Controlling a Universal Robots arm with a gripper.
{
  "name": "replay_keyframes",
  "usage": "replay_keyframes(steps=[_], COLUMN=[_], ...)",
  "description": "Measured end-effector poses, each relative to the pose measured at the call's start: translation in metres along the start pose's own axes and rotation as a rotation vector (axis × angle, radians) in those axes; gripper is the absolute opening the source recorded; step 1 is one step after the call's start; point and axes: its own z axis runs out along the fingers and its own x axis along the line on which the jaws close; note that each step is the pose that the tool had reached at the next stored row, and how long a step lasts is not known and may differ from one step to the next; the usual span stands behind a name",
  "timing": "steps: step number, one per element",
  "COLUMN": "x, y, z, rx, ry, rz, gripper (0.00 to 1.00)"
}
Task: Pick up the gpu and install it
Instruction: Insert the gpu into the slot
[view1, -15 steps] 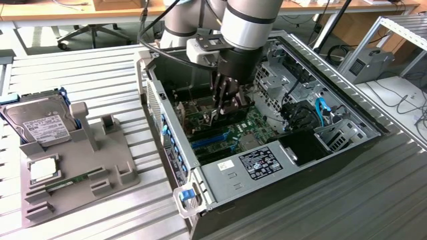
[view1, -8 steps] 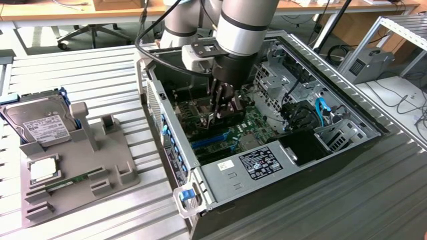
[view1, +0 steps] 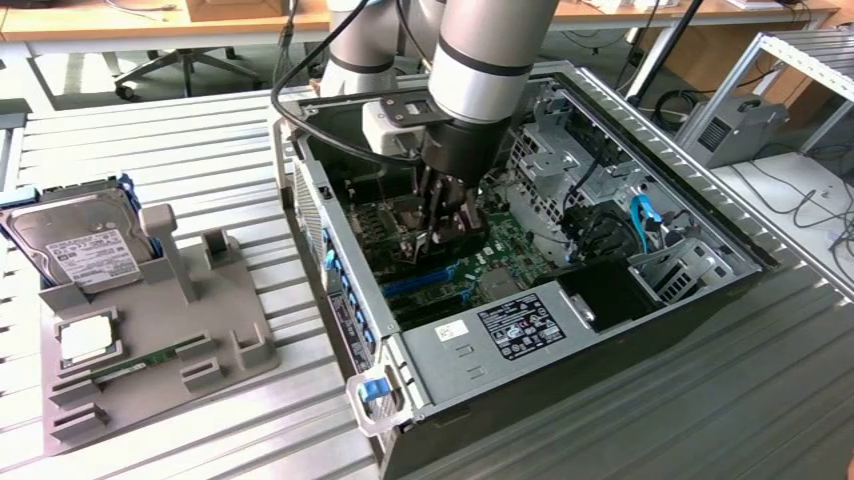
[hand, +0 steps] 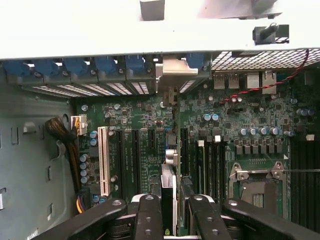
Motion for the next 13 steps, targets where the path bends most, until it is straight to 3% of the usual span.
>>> replay_keyframes(steps=[13], x=[0.001], y=[0.0025], z=[0.0158], rx=[0.0000], ry=[-0.0005], rz=[0.000], gripper=[0.26])
